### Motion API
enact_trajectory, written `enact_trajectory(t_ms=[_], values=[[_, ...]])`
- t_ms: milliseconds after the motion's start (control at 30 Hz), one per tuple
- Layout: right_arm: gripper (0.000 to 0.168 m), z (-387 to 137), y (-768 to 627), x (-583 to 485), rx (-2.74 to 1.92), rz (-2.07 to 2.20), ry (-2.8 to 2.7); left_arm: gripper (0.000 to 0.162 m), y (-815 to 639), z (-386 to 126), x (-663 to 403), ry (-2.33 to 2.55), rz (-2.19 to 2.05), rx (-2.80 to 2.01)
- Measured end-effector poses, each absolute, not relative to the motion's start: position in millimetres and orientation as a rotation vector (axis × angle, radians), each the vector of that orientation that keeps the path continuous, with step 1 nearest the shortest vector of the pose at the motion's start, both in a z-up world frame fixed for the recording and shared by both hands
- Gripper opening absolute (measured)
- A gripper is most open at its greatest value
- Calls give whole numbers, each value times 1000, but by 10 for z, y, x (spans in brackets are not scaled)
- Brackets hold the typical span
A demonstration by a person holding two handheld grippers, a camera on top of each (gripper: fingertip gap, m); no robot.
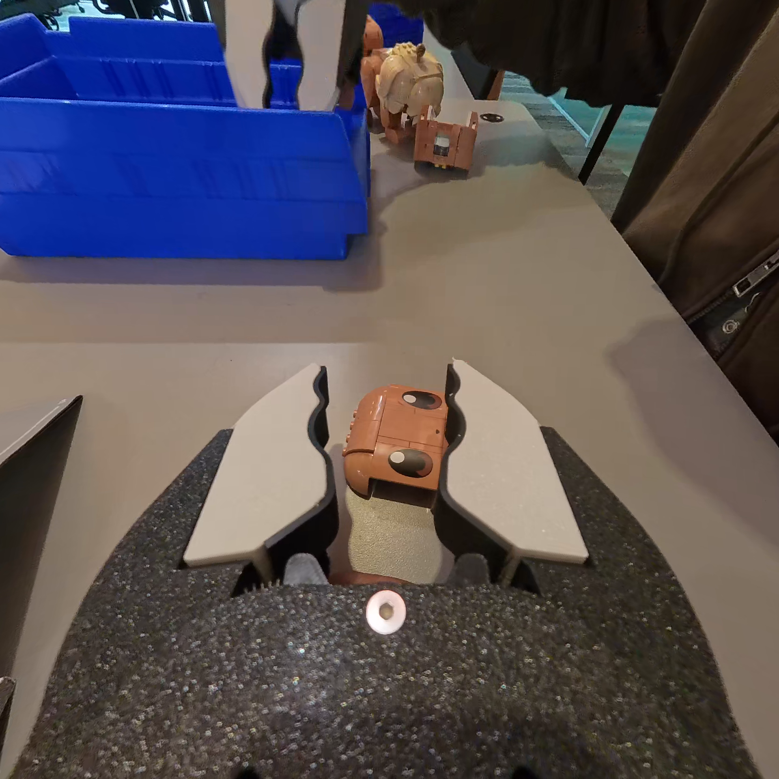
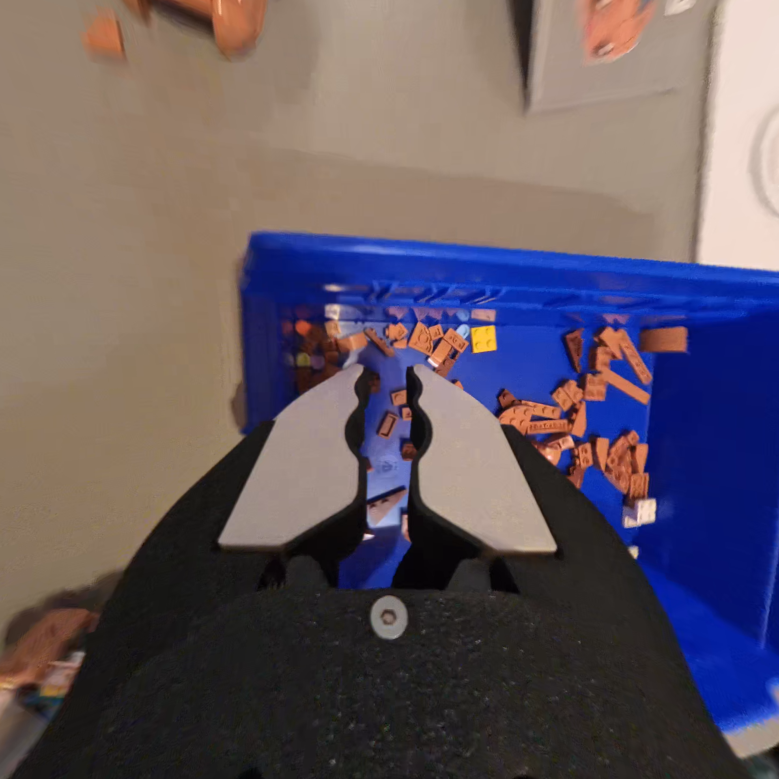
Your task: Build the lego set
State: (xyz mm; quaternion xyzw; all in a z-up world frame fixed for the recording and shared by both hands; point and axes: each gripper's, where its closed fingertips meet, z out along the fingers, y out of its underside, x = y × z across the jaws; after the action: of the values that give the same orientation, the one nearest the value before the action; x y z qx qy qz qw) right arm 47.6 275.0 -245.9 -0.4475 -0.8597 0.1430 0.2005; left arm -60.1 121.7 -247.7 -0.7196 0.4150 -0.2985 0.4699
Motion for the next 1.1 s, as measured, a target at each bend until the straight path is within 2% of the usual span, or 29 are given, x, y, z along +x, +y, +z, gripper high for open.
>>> enact_trajectory(t_ms=[100, 433, 733, 933, 1100], values=[[15, -2706, 2848, 399, -1115, 334, -2589, 53, 1217, -2475, -604, 1013, -735, -1765], [13, -2970, 2924, 221, -887, 402, -2739, 53, 1213, -2455, -616, 1000, -768, -1759], [10, -2978, 2898, 224, -966, 465, -2726, 53, 1217, -2461, -616, 999, -765, -1765], [6, -2957, 2933, 250, -1055, 359, -2675, 53, 1212, -2460, -612, 1005, -758, -1761], [5, -2645, 2847, 421, -1210, 402, -2591, 54, 1160, -2475, -598, 1043, -751, -1754]])
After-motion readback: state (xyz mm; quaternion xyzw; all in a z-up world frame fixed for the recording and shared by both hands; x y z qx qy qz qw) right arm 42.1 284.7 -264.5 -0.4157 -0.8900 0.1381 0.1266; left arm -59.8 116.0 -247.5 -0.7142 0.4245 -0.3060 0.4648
